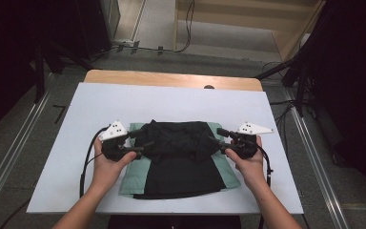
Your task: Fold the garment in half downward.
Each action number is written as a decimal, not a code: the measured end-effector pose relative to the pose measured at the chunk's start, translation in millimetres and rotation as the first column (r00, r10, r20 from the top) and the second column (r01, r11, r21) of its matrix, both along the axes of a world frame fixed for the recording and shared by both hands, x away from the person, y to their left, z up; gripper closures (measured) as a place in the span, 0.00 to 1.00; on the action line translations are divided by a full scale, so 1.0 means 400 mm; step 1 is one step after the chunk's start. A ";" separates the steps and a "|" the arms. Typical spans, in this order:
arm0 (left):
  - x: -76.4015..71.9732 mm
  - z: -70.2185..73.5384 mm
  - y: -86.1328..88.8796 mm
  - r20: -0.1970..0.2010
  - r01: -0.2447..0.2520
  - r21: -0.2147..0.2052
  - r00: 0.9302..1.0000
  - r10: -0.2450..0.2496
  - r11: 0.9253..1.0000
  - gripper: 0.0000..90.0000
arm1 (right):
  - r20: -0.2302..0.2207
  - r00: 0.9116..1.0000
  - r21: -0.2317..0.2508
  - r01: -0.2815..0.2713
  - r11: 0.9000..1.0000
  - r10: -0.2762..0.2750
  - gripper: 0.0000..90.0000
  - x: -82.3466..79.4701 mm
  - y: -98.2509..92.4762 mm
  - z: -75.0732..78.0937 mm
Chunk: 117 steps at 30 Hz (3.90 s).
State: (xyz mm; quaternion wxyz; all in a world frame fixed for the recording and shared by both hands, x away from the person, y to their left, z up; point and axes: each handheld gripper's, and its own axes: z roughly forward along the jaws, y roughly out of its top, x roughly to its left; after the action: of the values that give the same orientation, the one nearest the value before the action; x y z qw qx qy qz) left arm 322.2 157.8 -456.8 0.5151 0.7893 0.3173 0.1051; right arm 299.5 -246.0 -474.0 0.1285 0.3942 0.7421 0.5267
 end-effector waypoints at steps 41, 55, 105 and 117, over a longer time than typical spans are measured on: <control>-0.084 0.027 -0.029 0.078 0.157 0.002 0.985 -0.157 0.988 0.96 | 0.106 0.992 -0.061 -0.060 0.996 0.066 0.95 -0.070 0.041 0.038; -0.224 -0.041 -0.008 0.073 0.201 0.043 0.976 -0.203 0.979 0.96 | 0.084 0.987 -0.100 -0.126 0.987 0.134 0.96 -0.188 0.002 -0.039; -0.263 -0.070 0.029 -0.040 0.173 0.000 0.984 -0.173 0.985 0.11 | 0.027 0.995 -0.050 -0.093 0.994 0.095 0.00 -0.262 -0.036 -0.061; -0.234 -0.044 0.037 -0.051 0.154 0.007 0.987 -0.153 0.988 0.00 | 0.042 0.998 -0.022 -0.053 0.998 0.054 0.00 -0.267 -0.041 -0.055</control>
State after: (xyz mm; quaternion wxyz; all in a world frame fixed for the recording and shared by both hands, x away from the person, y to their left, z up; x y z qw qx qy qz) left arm 228.5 172.6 -474.4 0.5091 0.8166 0.2677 0.0471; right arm 192.9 -262.5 -495.8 0.1341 0.3616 0.7549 0.5305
